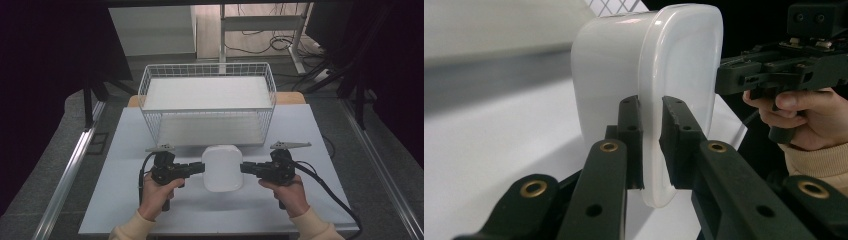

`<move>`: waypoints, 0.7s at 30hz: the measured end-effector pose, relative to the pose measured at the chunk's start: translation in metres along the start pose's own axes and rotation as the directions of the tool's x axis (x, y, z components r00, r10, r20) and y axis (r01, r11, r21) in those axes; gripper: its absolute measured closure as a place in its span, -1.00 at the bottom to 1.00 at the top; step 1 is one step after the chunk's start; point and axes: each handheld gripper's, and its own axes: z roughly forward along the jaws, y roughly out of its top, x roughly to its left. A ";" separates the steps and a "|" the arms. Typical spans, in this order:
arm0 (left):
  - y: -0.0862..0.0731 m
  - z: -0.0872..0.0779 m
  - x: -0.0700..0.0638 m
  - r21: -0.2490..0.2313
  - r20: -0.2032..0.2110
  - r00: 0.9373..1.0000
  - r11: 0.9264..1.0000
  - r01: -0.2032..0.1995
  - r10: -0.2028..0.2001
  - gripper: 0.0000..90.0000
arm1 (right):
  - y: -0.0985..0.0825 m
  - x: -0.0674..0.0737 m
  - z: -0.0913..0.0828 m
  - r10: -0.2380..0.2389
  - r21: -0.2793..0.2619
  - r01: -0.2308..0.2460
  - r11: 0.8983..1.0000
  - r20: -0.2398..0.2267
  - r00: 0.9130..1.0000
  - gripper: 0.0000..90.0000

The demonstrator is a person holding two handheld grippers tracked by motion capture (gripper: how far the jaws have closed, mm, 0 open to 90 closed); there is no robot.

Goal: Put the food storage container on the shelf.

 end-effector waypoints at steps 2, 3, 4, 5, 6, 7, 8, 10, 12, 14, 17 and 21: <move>0.006 -0.002 -0.001 -0.005 0.000 1.000 1.000 -0.009 0.009 0.77 | 0.008 0.001 -0.002 -0.006 -0.008 0.006 1.000 -0.001 1.000 0.77; 0.009 -0.003 -0.002 -0.007 -0.003 1.000 1.000 -0.013 0.013 0.77 | 0.008 0.001 -0.002 -0.006 -0.008 0.006 1.000 -0.001 1.000 0.77; 0.012 -0.004 -0.003 -0.010 -0.003 1.000 1.000 -0.018 0.018 0.77 | 0.011 0.001 -0.002 -0.010 -0.013 0.010 1.000 -0.001 1.000 0.77; 0.015 -0.005 -0.004 -0.012 -0.004 1.000 1.000 -0.024 0.024 0.77 | 0.014 0.002 -0.003 -0.016 -0.017 0.016 1.000 0.001 1.000 0.77; 0.018 -0.006 -0.005 -0.014 -0.006 1.000 0.999 -0.029 0.029 0.77 | 0.020 0.004 -0.004 -0.022 -0.027 0.022 0.999 -0.001 1.000 0.77; 0.021 -0.008 -0.006 -0.019 -0.008 0.999 0.999 -0.034 0.034 0.77 | 0.022 0.005 -0.005 -0.024 -0.031 0.023 0.999 -0.002 1.000 0.77; 0.024 -0.009 -0.007 -0.022 -0.010 0.999 0.999 -0.039 0.039 0.77 | 0.022 0.005 -0.005 -0.024 -0.031 0.023 0.999 -0.002 1.000 0.77; 0.032 -0.014 -0.011 -0.034 -0.011 0.999 0.998 -0.052 0.052 0.77 | 0.031 0.009 -0.008 -0.039 -0.045 0.039 0.998 0.000 0.999 0.77; 0.035 -0.015 -0.012 -0.037 -0.013 0.998 0.998 -0.060 0.059 0.77 | 0.034 0.011 -0.009 -0.043 -0.049 0.043 0.998 -0.001 0.999 0.77; 0.041 -0.018 -0.014 -0.044 -0.017 0.998 0.997 -0.069 0.068 0.77 | 0.040 0.014 -0.011 -0.054 -0.054 0.054 0.997 0.003 0.999 0.77; 0.049 -0.022 -0.017 -0.052 -0.021 0.997 0.995 -0.082 0.081 0.77 | 0.049 0.017 -0.013 -0.070 -0.062 0.070 0.996 0.006 0.998 0.77; 0.059 -0.026 -0.020 -0.064 -0.030 0.995 0.994 -0.092 0.090 0.77 | 0.061 0.020 -0.014 -0.086 -0.071 0.086 0.994 0.012 0.996 0.77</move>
